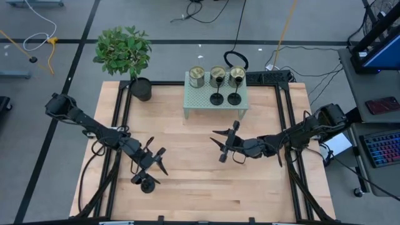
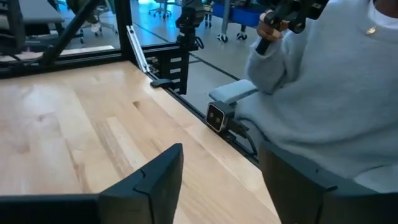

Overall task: Pick & Place candle stick holders
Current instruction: Put the black candle holder on the shelf aligned with the other black candle holder

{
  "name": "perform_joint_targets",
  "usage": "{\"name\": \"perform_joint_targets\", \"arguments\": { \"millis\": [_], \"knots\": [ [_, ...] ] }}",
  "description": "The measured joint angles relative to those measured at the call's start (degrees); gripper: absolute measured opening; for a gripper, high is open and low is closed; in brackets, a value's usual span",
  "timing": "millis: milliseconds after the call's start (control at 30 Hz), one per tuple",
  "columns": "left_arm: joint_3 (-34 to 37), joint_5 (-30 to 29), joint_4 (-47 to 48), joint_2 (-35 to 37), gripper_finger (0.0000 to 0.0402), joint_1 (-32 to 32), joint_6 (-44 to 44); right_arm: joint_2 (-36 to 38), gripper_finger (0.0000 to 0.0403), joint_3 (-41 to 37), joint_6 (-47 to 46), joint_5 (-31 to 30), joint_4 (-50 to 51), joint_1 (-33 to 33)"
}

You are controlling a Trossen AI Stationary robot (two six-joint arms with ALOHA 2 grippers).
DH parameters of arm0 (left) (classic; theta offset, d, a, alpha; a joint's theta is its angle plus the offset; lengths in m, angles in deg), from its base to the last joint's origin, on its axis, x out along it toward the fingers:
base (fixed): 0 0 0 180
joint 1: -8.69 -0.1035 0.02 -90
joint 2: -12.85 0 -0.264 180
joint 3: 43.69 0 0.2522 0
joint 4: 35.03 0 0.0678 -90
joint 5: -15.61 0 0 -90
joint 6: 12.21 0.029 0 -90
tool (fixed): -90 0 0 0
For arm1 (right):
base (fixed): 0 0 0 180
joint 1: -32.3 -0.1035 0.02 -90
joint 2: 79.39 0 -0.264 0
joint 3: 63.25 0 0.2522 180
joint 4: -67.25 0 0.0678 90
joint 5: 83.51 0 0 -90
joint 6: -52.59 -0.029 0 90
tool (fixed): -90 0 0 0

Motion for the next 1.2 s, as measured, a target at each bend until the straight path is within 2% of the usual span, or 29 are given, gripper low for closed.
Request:
{"name": "perform_joint_targets", "arguments": {
  "millis": [133, 300, 467, 600, 767, 967, 1067, 1200],
  "knots": [
    [0.0, 1.9, 0.0, 0.0, 0.0231, 0.0, 0.3, 0.0, 0.0130, 0.0, 0.0, 0.0, 0.0, 0.0],
    [0.1, 5.0, 0.9, 1.8, 0.0222, 0.0, 1.8, 0.0, 0.0130, 0.0, 0.0, 0.0, 0.0, 0.0],
    [0.0, 0.9, -0.3, 6.4, 0.0210, -0.1, 10.7, 0.0, 0.0130, 0.0, 0.0, 0.0, 0.0, 0.0],
    [0.0, -1.1, 0.2, 10.1, 0.0210, -0.1, 10.5, 0.0, 0.0130, 0.0, 0.0, 0.0, 0.0, 0.0],
    [0.0, 3.1, 6.6, 16.1, 0.0209, 1.1, 3.3, 0.0, 0.0130, 0.0, 0.0, 0.0, 0.1, 0.0],
    [0.0, 4.7, 22.3, 23.6, 0.0209, 3.2, -1.2, 0.0, 0.0130, 0.0, 0.0, 0.0, 0.1, 0.0],
    [0.0, 4.6, 28.2, 24.8, 0.0209, 4.9, -1.9, 0.0, 0.0130, 0.0, 0.0, 0.0, 0.1, 0.0],
    [0.0, 4.5, 29.3, 23.9, 0.0209, 7.8, -1.3, 0.0, 0.0130, 0.0, 0.0, 0.0, 0.1, 0.0]
  ]
}}
